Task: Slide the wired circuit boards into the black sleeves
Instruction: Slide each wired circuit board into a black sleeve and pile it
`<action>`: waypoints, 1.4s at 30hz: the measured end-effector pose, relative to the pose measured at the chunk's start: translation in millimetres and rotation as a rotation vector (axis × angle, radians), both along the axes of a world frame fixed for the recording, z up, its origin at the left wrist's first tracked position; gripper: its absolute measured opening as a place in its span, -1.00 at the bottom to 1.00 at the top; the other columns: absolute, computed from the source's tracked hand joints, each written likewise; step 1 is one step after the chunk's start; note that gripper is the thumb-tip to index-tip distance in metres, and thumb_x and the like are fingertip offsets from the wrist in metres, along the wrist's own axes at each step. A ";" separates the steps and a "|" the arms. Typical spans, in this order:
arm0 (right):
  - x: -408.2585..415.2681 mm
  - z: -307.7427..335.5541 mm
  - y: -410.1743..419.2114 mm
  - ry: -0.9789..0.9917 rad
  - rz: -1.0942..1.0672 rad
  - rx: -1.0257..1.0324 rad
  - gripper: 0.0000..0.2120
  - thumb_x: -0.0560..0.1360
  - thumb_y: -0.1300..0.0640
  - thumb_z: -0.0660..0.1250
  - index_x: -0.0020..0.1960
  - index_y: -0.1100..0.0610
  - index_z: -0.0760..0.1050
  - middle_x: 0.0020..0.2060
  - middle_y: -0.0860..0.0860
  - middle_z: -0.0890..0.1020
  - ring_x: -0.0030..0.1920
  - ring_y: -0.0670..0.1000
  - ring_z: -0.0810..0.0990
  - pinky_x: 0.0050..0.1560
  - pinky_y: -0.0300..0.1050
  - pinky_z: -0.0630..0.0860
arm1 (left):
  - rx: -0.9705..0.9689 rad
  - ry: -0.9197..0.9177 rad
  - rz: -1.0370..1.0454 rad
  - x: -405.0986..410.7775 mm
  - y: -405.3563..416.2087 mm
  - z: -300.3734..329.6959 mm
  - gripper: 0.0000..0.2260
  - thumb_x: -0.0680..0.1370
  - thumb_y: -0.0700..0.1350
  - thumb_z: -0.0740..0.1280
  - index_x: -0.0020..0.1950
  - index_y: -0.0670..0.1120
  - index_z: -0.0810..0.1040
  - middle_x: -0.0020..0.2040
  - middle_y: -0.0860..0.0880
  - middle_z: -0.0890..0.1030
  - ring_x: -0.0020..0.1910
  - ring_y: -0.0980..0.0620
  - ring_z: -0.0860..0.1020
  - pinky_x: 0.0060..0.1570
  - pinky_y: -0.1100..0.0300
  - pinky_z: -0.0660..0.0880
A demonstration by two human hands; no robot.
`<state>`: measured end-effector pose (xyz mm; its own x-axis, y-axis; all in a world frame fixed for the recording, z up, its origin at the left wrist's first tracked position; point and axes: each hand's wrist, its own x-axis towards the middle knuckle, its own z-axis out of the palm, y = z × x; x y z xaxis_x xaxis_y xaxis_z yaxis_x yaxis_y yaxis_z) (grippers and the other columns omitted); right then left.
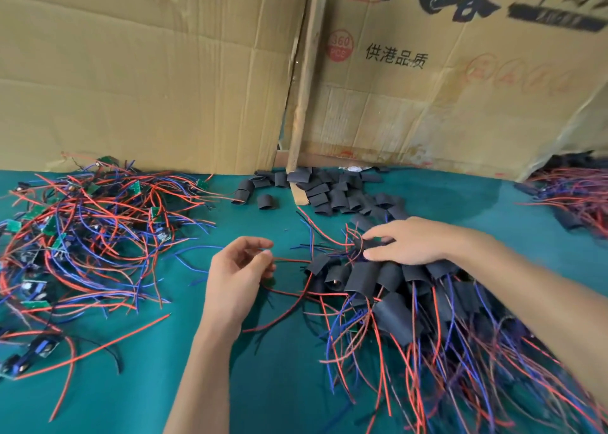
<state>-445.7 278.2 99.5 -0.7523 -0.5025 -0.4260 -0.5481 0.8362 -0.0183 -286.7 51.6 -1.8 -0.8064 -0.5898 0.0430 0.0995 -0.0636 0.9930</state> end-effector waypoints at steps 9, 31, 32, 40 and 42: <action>-56.2 23.3 -22.8 0.233 -0.109 -0.210 -0.94 0.47 0.04 0.49 -0.12 0.02 0.68 -0.10 -0.02 0.70 0.10 0.07 0.58 0.12 -0.01 0.56 | -0.022 -0.025 0.018 0.9 -0.2 -1.2 -0.82 0.56 -0.33 0.33 -0.09 -0.09 0.66 -0.31 -0.02 0.66 -0.31 0.03 0.62 -0.22 0.25 0.58; -103.9 -2.9 15.9 -0.186 -0.596 -0.063 -0.12 0.24 -0.10 0.70 0.41 0.11 0.36 0.21 0.15 0.57 -0.13 0.21 0.74 -0.08 0.19 0.68 | 0.039 0.004 0.018 1.2 -0.8 -2.7 -0.83 0.57 -0.37 0.32 -0.05 -0.15 0.67 -0.25 -0.08 0.68 -0.28 -0.01 0.64 -0.13 0.19 0.61; -104.0 -6.3 11.5 -0.190 -0.597 -0.112 -0.15 0.26 0.00 0.70 0.41 0.15 0.37 0.09 0.17 0.63 -0.24 0.17 0.74 -0.17 0.13 0.69 | 0.043 0.007 0.017 1.5 -1.1 -2.5 -0.83 0.57 -0.37 0.32 -0.05 -0.16 0.66 -0.25 -0.08 0.68 -0.28 0.00 0.64 -0.13 0.20 0.62; -105.7 -9.7 -45.4 -0.047 -0.470 -0.352 -0.28 0.30 0.24 0.64 0.39 0.31 0.44 0.19 0.27 0.61 0.11 0.25 0.66 0.16 0.15 0.63 | 0.085 0.040 0.019 1.7 -4.6 -3.2 -0.83 0.58 -0.39 0.30 -0.03 -0.20 0.65 -0.23 -0.11 0.68 -0.25 0.00 0.65 -0.18 0.28 0.61; -108.0 -6.0 -58.4 -0.018 -0.429 -0.393 -0.34 0.31 0.21 0.65 0.33 0.32 0.48 0.22 0.20 0.60 0.15 0.23 0.63 0.21 0.15 0.61 | 0.093 0.044 0.020 1.1 -5.5 -3.9 -0.83 0.59 -0.39 0.30 -0.03 -0.20 0.65 -0.22 -0.11 0.68 -0.24 0.00 0.65 -0.19 0.29 0.60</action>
<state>-553.8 219.7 93.5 -0.9180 -0.2775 -0.2835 -0.1587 0.9119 -0.3785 -285.6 46.1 -5.8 -0.7927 -0.6092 0.0222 0.1449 -0.1529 0.9776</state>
